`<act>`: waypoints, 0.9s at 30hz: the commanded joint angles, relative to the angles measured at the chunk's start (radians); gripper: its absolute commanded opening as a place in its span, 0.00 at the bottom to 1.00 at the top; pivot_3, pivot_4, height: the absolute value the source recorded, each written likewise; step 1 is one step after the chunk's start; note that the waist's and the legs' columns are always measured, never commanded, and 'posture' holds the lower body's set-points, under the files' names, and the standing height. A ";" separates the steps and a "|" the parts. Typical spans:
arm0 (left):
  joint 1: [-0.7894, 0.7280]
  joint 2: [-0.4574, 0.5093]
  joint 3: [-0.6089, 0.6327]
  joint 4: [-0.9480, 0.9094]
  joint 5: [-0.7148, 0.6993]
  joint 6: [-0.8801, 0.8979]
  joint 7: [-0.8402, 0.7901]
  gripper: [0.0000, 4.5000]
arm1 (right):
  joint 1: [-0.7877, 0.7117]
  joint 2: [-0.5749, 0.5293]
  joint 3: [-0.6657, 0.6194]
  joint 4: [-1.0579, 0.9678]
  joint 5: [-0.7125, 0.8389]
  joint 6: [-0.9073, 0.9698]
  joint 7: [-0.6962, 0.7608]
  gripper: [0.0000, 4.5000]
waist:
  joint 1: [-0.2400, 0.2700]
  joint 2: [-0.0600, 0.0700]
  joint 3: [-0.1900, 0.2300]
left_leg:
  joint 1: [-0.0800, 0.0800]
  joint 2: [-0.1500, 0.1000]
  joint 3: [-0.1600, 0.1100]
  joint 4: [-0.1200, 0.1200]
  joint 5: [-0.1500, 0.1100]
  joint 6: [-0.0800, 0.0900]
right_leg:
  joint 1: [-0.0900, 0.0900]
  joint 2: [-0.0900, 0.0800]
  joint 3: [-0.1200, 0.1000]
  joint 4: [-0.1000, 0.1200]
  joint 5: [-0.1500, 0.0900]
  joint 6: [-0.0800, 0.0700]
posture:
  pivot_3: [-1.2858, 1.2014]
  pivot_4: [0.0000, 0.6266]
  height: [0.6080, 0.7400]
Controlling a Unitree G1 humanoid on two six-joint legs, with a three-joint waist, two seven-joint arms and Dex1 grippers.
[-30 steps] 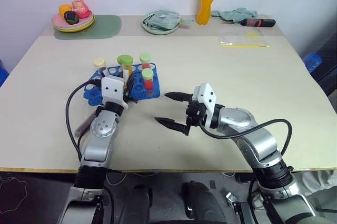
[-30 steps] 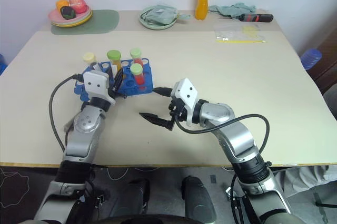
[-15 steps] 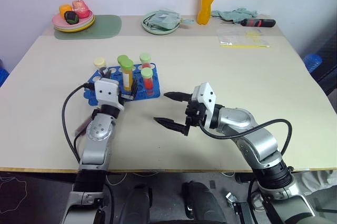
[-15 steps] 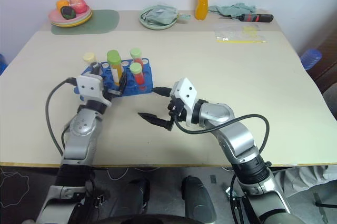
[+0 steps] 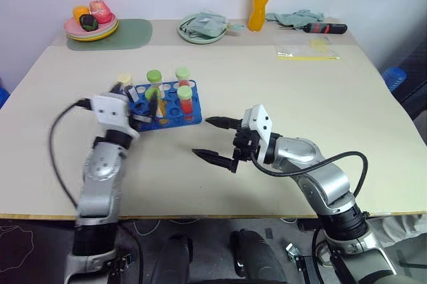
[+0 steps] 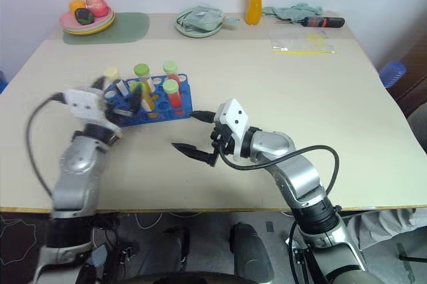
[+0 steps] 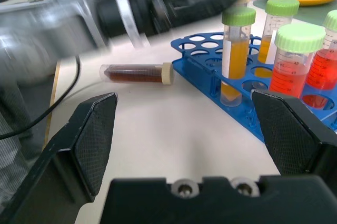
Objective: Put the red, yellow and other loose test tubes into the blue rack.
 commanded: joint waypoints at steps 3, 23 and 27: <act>0.006 0.278 0.281 -0.239 -0.363 0.520 -0.006 0.99 | -0.002 -0.002 -0.016 -0.037 0.020 -0.007 0.009 1.00 | -0.001 0.000 0.000 | 0.000 0.000 0.000 0.000 0.000 0.000 | 0.000 0.000 0.000 0.000 0.000 0.000 | 0.52 0.24 1.00; -0.403 0.871 -0.531 0.131 -0.306 1.192 -0.422 0.99 | -0.029 0.026 0.007 0.007 -0.001 -0.040 0.035 1.00 | -0.024 0.000 0.002 | -0.001 0.000 0.001 -0.002 0.000 0.000 | -0.003 0.001 0.000 0.003 -0.001 -0.001 | 0.52 0.24 1.00; -0.450 0.867 -0.618 0.182 -0.237 1.149 -0.505 0.71 | -0.012 0.027 0.001 -0.015 0.002 -0.028 0.008 1.00 | -0.024 0.000 0.002 | -0.001 0.000 0.001 -0.001 0.000 0.000 | -0.004 0.001 0.001 0.003 -0.001 -0.001 | 0.52 0.24 1.00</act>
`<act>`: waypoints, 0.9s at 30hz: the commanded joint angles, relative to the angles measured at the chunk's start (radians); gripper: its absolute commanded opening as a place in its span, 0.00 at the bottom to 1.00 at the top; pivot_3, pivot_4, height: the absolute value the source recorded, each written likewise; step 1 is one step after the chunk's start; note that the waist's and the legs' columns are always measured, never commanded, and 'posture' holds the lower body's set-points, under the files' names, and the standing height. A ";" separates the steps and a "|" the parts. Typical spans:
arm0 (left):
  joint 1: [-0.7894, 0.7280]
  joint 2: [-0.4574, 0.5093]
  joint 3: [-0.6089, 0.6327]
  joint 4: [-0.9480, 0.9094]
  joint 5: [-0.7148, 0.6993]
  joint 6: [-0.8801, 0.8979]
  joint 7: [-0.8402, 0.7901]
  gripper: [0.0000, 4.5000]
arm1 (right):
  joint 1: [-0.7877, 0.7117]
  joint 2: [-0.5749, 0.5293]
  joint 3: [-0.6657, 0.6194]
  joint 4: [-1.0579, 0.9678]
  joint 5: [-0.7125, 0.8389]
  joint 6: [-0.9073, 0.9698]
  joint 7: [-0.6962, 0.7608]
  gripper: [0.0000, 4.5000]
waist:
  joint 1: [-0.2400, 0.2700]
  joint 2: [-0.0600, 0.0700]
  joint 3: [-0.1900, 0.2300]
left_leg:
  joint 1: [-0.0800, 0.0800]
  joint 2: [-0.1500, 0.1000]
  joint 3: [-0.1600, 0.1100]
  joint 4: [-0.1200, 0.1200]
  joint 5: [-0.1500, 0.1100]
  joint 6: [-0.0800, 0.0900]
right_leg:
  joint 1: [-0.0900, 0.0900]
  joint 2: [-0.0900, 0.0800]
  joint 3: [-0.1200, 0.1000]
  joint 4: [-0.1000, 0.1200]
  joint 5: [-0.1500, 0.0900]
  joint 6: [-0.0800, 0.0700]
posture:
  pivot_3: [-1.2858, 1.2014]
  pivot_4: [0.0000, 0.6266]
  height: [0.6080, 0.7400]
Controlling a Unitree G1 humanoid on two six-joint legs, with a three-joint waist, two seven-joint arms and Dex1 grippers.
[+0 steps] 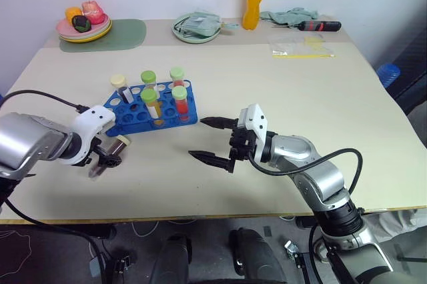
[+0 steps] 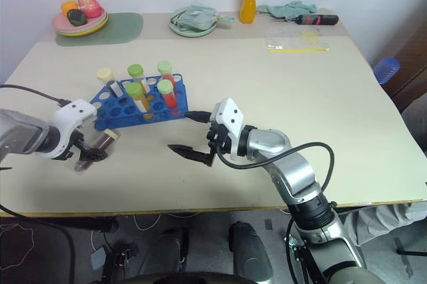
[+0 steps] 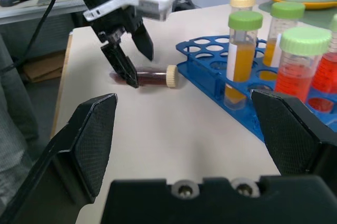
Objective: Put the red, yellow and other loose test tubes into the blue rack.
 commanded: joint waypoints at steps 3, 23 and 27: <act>-0.043 0.003 -0.066 0.043 0.092 -0.050 -0.102 0.34 | 0.015 0.005 -0.019 -0.066 0.011 0.006 -0.033 1.00 | 0.000 0.000 0.000 | 0.000 0.000 0.000 0.000 0.000 0.000 | 0.000 0.000 0.000 0.000 0.000 0.000 | 0.52 0.24 1.00; 0.387 -0.609 0.790 -0.276 0.216 -0.740 0.325 0.24 | -0.007 0.000 -0.013 -0.038 0.021 0.001 0.011 1.00 | 0.026 -0.002 -0.002 | 0.002 0.000 0.001 0.004 0.000 0.000 | 0.002 -0.001 0.001 0.003 0.000 0.000 | 0.52 0.24 1.00; 0.391 -0.774 0.661 -0.215 0.379 -1.015 0.436 0.24 | -0.019 0.007 -0.007 -0.024 0.018 -0.003 0.020 1.00 | 0.029 -0.003 -0.002 | 0.002 0.000 0.001 0.003 0.000 0.000 | 0.001 -0.002 0.002 0.004 0.000 0.000 | 0.52 0.24 1.00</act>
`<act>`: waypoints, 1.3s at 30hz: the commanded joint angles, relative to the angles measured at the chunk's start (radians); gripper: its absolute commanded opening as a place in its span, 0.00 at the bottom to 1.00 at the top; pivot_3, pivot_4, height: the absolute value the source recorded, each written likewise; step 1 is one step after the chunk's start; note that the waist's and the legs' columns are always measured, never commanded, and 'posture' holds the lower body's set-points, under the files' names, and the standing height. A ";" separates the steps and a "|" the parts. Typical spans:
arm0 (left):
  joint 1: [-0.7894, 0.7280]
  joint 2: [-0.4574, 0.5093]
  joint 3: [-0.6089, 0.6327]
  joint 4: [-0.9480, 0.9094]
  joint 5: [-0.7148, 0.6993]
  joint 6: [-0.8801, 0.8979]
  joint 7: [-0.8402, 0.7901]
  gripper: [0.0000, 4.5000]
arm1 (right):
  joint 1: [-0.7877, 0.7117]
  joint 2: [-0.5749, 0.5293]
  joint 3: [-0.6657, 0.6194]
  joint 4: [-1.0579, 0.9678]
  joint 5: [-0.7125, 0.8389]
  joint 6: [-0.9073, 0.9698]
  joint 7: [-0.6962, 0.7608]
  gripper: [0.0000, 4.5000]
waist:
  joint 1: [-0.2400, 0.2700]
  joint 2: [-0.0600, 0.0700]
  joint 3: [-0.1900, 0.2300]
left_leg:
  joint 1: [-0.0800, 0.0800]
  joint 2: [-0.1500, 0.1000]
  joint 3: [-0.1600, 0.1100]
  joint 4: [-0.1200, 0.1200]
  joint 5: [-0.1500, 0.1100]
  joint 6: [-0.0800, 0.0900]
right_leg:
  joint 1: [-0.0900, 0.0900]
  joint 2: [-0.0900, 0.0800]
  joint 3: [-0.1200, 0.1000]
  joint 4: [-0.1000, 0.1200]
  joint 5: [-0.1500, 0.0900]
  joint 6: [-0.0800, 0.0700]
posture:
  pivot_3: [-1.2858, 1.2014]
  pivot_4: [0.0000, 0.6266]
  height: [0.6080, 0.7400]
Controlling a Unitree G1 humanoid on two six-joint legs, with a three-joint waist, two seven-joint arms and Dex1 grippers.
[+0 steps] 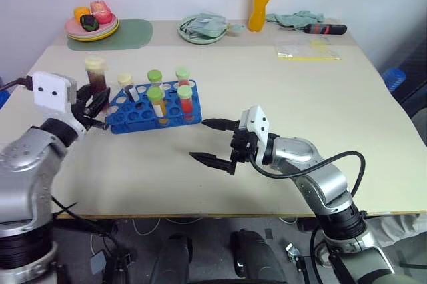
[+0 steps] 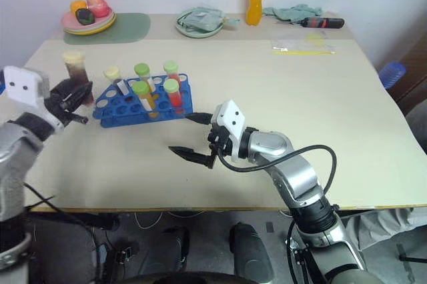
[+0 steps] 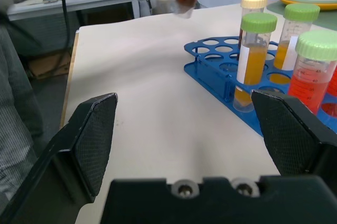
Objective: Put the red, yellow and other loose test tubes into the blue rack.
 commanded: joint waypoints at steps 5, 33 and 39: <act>-0.019 -0.168 -0.139 0.163 0.167 -0.351 0.118 0.24 | -0.026 0.013 0.000 -0.011 0.002 -0.020 0.007 1.00 | 0.002 0.000 0.000 | 0.000 0.000 0.000 0.000 0.000 0.000 | 0.000 0.000 0.000 0.000 0.000 0.000 | 0.52 0.24 1.00; -0.043 -0.208 -0.184 0.366 0.143 -0.456 0.053 0.42 | -0.011 0.009 -0.011 -0.031 0.006 -0.012 -0.022 1.00 | 0.002 0.000 0.000 | 0.000 0.000 0.000 0.000 0.000 0.000 | 0.000 0.001 0.000 0.000 0.000 0.000 | 0.52 0.24 1.00; 0.012 -0.207 -0.132 0.236 0.084 -0.428 0.056 0.98 | -0.020 -0.001 -0.031 -0.027 0.015 -0.018 -0.010 1.00 | 0.000 0.000 0.000 | 0.000 0.000 0.000 0.000 0.000 0.000 | 0.000 0.001 0.000 0.000 0.000 0.000 | 0.52 0.24 1.00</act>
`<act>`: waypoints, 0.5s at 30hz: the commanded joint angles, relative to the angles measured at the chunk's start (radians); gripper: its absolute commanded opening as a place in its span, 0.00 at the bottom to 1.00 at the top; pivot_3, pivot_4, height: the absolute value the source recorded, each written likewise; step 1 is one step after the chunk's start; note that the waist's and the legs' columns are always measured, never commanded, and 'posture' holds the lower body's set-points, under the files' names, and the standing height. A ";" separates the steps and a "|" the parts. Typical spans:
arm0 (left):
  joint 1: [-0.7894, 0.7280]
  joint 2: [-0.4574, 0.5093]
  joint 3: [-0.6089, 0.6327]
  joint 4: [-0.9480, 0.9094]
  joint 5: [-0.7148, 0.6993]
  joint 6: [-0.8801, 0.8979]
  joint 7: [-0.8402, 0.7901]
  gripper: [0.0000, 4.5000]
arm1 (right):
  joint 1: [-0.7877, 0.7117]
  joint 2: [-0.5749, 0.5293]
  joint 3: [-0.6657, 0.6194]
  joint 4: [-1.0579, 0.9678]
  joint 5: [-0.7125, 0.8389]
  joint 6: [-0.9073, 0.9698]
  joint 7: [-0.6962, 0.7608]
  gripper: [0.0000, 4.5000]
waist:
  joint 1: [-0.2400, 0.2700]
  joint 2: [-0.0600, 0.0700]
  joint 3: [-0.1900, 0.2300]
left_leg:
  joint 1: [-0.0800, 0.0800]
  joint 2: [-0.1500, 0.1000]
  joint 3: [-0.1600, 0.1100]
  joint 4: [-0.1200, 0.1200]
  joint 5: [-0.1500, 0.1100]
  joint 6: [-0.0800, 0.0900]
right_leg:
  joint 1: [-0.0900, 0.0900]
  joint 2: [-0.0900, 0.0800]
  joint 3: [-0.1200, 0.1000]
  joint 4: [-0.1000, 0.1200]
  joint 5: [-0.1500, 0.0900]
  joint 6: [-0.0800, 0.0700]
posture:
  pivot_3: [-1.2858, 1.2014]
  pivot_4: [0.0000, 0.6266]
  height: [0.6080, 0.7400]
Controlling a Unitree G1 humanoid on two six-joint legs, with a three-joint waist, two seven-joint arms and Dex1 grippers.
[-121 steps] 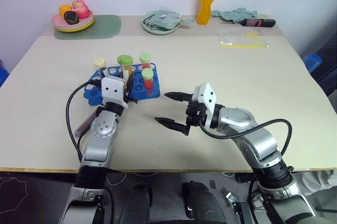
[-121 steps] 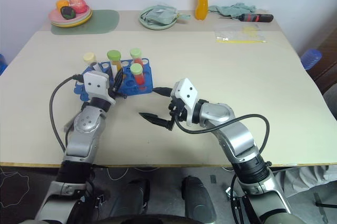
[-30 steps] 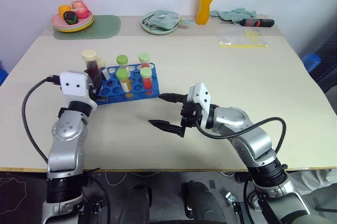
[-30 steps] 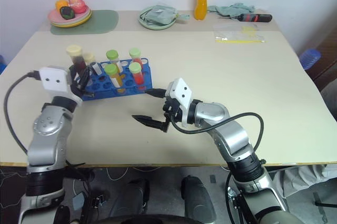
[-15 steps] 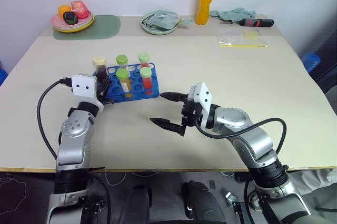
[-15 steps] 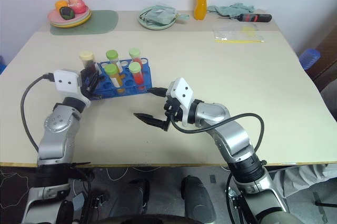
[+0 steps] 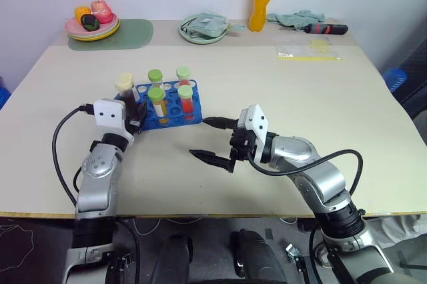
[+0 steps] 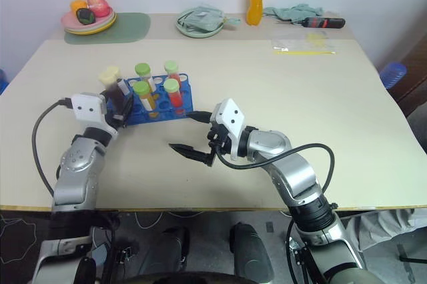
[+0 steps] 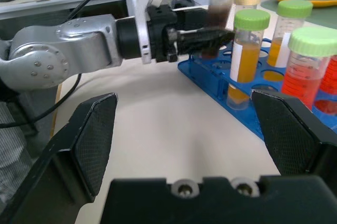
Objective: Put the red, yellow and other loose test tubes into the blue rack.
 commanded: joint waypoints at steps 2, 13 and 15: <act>0.049 0.021 0.079 -0.173 -0.088 0.039 -0.004 0.98 | -0.018 -0.017 -0.046 -0.027 0.028 -0.025 0.029 1.00 | -0.001 0.000 0.000 | 0.000 0.000 0.000 0.000 0.000 0.000 | 0.000 0.000 0.000 0.000 0.000 0.000 | 0.52 0.24 1.00; 0.553 0.329 0.427 -0.500 -0.390 0.338 -0.314 0.98 | -0.022 -0.268 -0.279 0.103 0.081 0.015 0.127 1.00 | 0.000 0.001 0.001 | 0.001 0.000 0.001 -0.001 0.000 0.000 | 0.002 0.000 0.000 -0.003 -0.001 -0.001 | 0.52 0.24 1.00; 0.614 0.359 0.433 -0.493 -0.365 0.324 -0.351 0.98 | -0.012 -0.314 -0.298 0.156 0.068 -0.003 0.148 1.00 | 0.004 0.001 0.001 | 0.001 0.000 0.001 -0.001 0.000 0.001 | 0.002 0.000 0.000 -0.004 -0.002 -0.003 | 0.52 0.24 1.00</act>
